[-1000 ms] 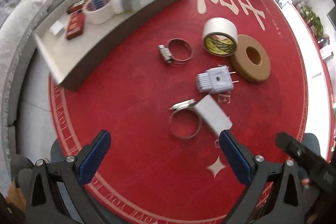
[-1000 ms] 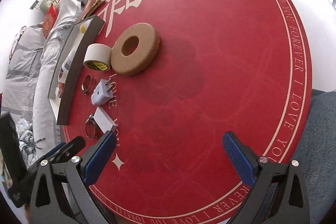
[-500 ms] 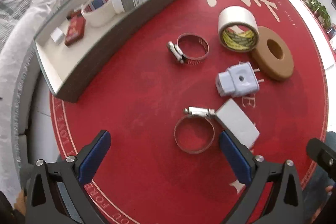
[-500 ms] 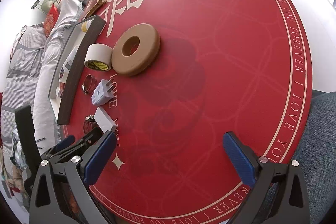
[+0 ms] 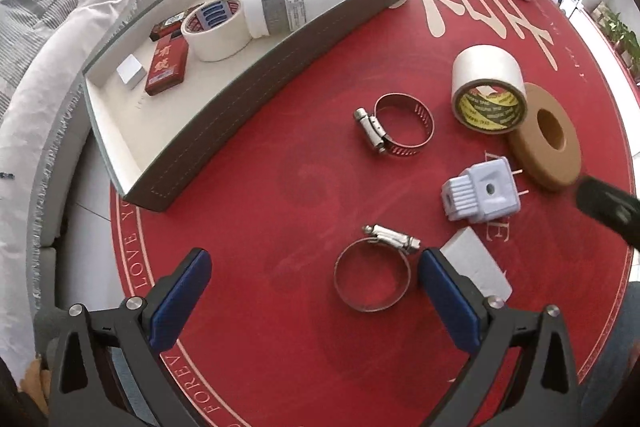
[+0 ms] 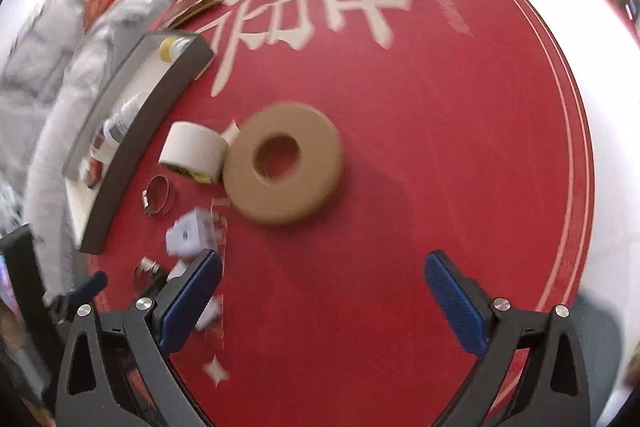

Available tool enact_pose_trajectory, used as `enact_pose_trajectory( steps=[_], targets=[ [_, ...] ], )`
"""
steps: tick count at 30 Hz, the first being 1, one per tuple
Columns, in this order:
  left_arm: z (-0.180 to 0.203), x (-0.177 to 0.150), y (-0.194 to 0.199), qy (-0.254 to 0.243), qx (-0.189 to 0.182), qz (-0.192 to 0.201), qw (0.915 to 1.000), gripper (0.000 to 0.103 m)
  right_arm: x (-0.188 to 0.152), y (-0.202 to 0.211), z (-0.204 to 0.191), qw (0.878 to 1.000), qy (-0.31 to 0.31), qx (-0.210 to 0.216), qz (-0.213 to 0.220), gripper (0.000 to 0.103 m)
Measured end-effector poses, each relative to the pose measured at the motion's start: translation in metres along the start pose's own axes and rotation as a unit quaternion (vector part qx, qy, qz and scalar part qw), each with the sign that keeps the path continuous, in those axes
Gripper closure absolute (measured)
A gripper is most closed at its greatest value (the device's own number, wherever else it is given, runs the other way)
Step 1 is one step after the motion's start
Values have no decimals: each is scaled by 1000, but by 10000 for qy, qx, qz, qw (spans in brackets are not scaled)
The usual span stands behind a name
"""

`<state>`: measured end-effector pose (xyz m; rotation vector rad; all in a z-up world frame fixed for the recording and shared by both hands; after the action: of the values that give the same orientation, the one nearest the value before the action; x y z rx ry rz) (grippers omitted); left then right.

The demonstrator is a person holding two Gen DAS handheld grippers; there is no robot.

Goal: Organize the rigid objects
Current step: 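Move the left tool to the metal hose clamp while the right tool approaches the tan ring, then grasp the hose clamp with the left tool while the right tool grasps the tan ring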

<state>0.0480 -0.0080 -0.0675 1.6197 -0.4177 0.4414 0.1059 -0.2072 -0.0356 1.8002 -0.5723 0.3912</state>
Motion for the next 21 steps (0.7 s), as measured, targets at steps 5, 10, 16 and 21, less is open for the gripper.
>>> enact_pose_trajectory(
  steps=[5, 10, 16, 21],
  targets=[
    [7, 3, -2, -90, -26, 34, 10000, 0, 16, -26, -20, 9971, 703, -279, 4, 1],
    [6, 2, -1, 60, -191, 99, 9998, 0, 20, -43, -30, 9942, 1011, -349, -110, 1],
    [0, 0, -1, 249, -305, 287, 9988, 0, 20, -55, -36, 9924, 1184, -333, -103, 0],
    [4, -2, 1, 156, -358, 203, 9990, 4, 18, -51, -36, 9926, 1157, -356, -126, 7]
  ],
)
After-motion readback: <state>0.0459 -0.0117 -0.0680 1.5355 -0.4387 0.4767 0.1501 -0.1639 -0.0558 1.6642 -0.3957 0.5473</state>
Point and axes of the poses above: each gripper's, at about its wrist camera, not at the fingertips, and y roughly against the way its jaws point, z to its right, x to its top, the point moved 1 cm from there along -y, roughly the way its jaws point, and after that the axes turned 11 degrees about z, right-handed, at the moved point
